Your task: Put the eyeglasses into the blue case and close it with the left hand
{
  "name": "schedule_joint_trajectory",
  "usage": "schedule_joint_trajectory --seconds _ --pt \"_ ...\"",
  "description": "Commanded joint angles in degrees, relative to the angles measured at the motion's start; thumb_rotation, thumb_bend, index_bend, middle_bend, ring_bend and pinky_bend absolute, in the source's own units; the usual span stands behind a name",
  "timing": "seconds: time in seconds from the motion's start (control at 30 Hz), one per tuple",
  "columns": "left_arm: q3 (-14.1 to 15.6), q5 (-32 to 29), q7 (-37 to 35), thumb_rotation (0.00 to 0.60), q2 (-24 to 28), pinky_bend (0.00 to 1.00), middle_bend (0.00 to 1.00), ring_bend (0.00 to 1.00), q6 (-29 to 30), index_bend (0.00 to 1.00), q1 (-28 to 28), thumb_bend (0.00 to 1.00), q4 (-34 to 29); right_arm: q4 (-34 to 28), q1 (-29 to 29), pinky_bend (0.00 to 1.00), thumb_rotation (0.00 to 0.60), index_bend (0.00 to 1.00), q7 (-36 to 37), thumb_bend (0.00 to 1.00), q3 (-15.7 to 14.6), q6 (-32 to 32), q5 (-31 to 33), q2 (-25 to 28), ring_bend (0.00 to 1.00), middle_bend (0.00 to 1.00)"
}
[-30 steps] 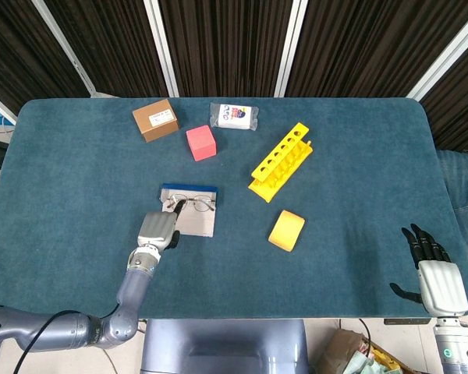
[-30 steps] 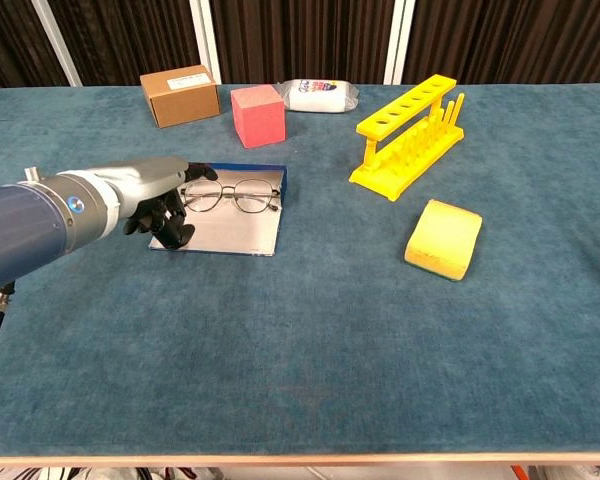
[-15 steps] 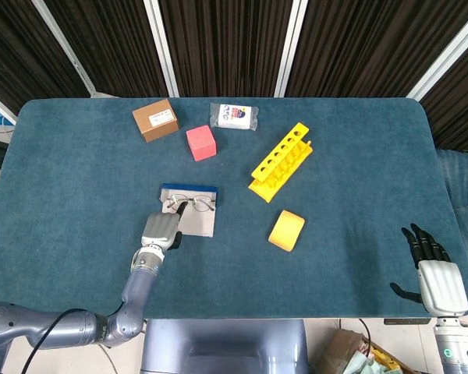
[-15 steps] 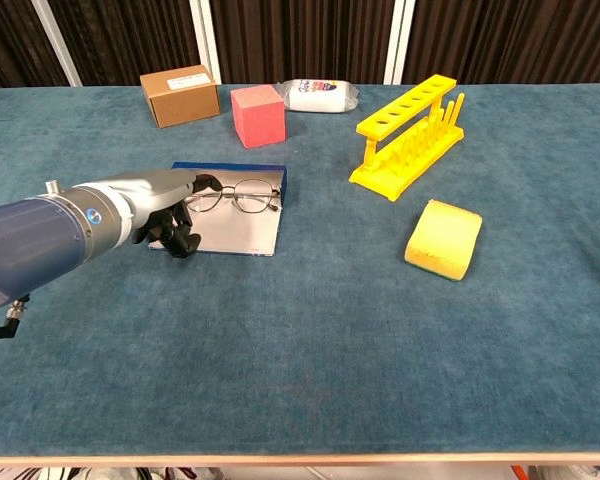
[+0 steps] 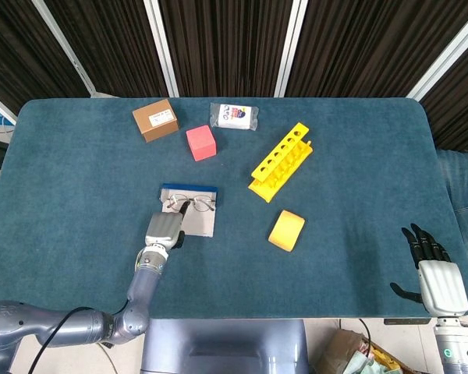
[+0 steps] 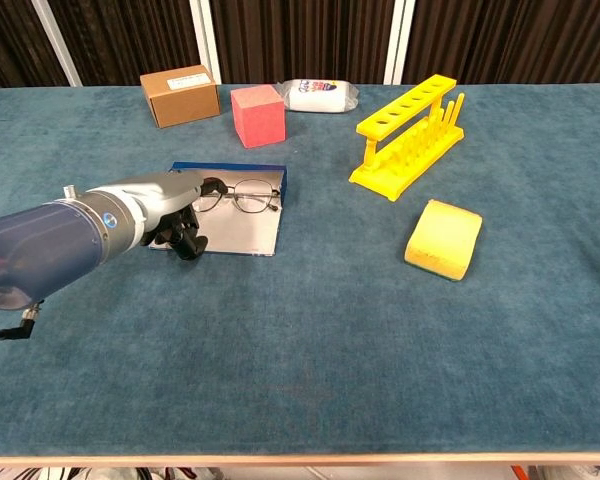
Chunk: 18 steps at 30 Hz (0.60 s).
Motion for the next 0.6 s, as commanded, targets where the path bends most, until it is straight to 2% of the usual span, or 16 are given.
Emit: schedule_joint_trajectory --seconds 0.03,0.6 --pt "-0.1 -0.1 0.1 0.6 -0.3 0.75 0.76 0.78 0.0 0.0 -0.2 0.53 0.5 0.0 0.0 0.19 0.6 0.0 0.0 0.16 0.0 0.0 0.1 0.0 0.09 0.0" --pt "-1.1 -1.1 0.6 0.6 -2.3 0.75 0.76 0.78 -0.3 0.0 -1.3 0.53 3.4 -0.1 0.0 0.19 0.6 0.0 -0.1 0.17 0.0 -0.1 0.2 0.1 0.09 0.0"
